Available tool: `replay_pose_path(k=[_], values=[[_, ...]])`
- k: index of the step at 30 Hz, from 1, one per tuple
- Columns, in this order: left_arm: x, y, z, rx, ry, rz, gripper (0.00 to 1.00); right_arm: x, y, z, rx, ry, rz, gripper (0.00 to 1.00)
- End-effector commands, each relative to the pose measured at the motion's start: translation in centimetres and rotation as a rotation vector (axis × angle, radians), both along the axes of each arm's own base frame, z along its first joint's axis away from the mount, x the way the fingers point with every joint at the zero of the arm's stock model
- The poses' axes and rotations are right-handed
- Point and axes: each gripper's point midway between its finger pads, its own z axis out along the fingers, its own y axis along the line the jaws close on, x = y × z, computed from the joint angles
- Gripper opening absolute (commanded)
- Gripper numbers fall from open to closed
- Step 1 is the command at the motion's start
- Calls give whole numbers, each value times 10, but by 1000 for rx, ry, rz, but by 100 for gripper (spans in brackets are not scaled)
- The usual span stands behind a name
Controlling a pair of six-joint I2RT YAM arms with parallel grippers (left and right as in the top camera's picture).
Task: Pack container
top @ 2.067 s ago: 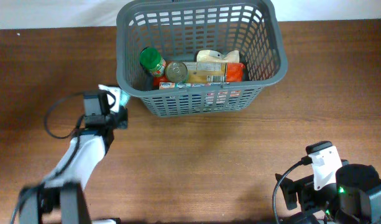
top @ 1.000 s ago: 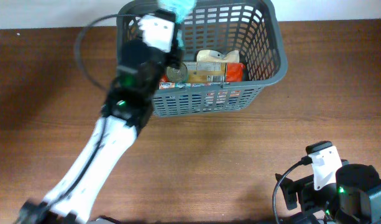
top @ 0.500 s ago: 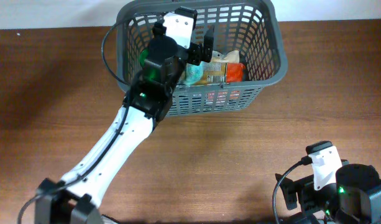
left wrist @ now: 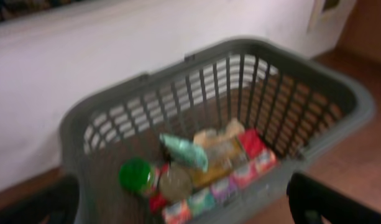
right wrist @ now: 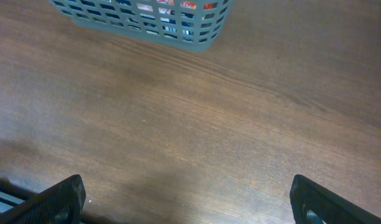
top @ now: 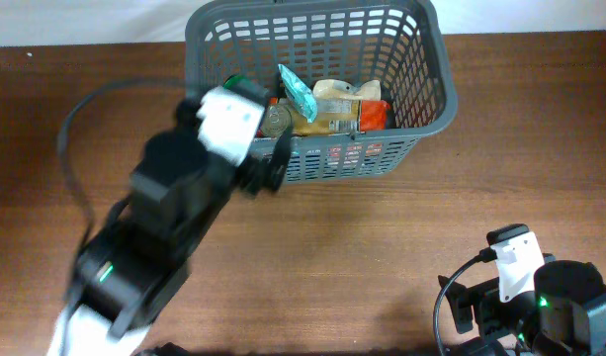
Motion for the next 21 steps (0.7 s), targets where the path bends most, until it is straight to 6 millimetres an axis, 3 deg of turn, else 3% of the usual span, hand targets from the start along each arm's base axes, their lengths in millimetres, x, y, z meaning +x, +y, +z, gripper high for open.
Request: replay_pose_path(k=[1, 6, 10, 21], values=[[-34, 20, 22, -20, -44, 0, 99, 0, 0, 4, 8, -14, -5, 99], [-68, 40, 29, -29, -60, 1, 99, 0, 0, 4, 8, -15, -6, 99], [-83, 49, 28, -26, -57, 1, 99, 0, 0, 4, 8, -15, -6, 99], [-87, 60, 14, 38, -17, 36, 99, 0, 0, 4, 8, -15, -6, 99]])
